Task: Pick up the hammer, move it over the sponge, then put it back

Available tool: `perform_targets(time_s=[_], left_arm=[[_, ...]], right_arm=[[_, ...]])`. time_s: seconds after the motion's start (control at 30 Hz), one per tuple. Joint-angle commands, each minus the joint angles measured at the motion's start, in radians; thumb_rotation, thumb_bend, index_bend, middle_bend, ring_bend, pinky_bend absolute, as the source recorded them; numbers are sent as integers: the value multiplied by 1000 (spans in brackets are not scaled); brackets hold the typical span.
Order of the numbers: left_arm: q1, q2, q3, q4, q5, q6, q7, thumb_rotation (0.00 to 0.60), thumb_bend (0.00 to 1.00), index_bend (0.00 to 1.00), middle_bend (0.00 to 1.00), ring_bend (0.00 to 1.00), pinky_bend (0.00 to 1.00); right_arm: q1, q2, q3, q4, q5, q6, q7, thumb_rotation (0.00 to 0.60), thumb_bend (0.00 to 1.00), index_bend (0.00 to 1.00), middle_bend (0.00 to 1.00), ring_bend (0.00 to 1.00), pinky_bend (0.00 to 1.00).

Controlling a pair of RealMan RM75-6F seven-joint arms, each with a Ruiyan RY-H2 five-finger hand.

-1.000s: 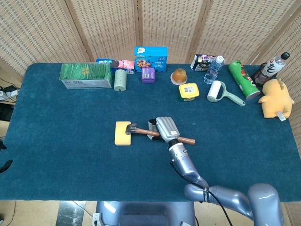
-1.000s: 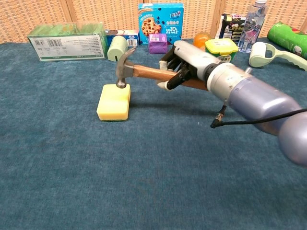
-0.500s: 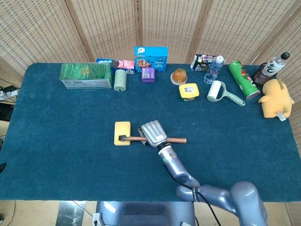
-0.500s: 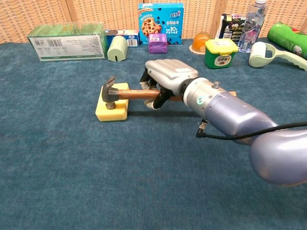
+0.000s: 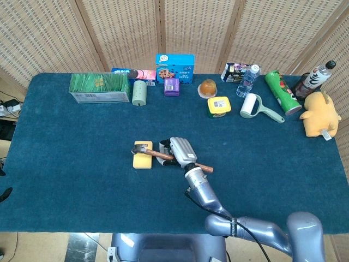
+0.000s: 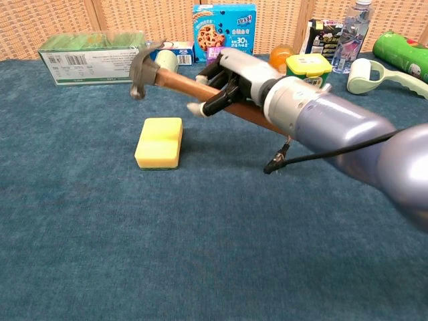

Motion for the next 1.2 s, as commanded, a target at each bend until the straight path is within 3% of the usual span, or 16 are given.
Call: perform_targets(time_s=[0.03, 0.2, 0.5, 0.87, 1.0, 1.2], left_arm=[[-1, 0, -1, -5, 1, 0, 4, 600, 224, 450, 366, 264, 186], [0, 1, -1, -8, 0, 0, 11, 600, 225, 451, 367, 264, 186], [0, -1, -1, -6, -5, -6, 12, 600, 225, 451, 366, 264, 186], [1, -4, -2, 0, -8, -10, 6, 600, 225, 451, 366, 264, 186], [1, -5, -3, 4, -8, -9, 3, 600, 225, 451, 366, 264, 186], [-4, -10, -4, 8, 0, -12, -2, 600, 225, 451, 366, 264, 186]], right_arm=[[-23, 45, 23, -45, 28, -41, 65, 600, 413, 898, 1000, 1000, 1000], [-15, 56, 8, -34, 20, -44, 67, 600, 414, 897, 1000, 1000, 1000], [30, 37, -55, 44, -25, -6, -68, 600, 414, 897, 1000, 1000, 1000], [120, -7, -179, 161, -65, 26, -476, 600, 412, 897, 1000, 1000, 1000], [122, 8, -174, 124, -19, 31, -553, 600, 410, 897, 1000, 1000, 1000], [89, 86, -96, -36, 62, 37, -478, 600, 409, 898, 1000, 1000, 1000]])
